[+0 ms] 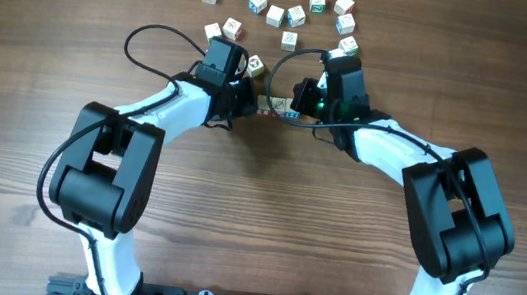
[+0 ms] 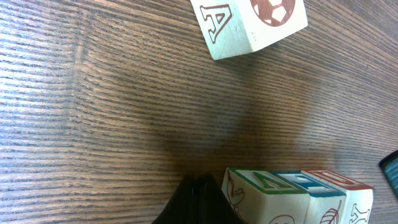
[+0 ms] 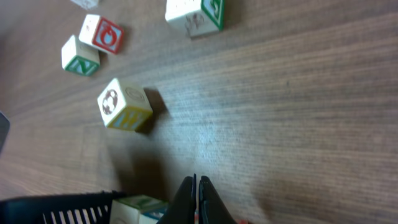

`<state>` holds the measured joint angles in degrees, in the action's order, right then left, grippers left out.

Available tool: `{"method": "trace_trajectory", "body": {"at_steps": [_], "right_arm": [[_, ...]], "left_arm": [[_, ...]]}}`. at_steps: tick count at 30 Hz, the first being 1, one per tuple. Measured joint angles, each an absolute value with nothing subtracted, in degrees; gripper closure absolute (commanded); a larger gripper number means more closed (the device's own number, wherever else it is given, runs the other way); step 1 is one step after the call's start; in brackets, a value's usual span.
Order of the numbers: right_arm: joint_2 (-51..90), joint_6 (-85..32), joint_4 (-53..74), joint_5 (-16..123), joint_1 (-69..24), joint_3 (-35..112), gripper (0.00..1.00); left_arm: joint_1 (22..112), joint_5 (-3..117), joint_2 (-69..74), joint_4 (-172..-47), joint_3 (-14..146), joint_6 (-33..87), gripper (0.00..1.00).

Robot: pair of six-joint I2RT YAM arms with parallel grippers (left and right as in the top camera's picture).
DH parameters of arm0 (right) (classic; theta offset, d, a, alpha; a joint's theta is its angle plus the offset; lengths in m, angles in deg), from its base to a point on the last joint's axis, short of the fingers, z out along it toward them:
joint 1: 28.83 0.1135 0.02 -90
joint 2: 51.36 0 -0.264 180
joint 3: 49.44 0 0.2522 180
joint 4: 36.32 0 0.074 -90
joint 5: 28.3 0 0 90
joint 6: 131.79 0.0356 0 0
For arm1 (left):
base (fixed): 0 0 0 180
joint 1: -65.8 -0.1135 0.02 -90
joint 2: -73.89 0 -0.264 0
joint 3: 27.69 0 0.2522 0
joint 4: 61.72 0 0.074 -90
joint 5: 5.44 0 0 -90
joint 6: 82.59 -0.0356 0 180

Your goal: Form a horizontal line

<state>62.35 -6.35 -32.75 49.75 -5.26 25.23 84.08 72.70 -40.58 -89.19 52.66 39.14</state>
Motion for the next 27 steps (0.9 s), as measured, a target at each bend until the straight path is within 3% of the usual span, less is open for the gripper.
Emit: {"method": "trace_trajectory", "body": {"at_steps": [27], "right_arm": [[62.4,-8.7,-30.7,47.7,-5.3,25.2,0.95]], "left_arm": [[84.1,72.7,-40.6,-89.2,52.7,39.1,0.96]]}}
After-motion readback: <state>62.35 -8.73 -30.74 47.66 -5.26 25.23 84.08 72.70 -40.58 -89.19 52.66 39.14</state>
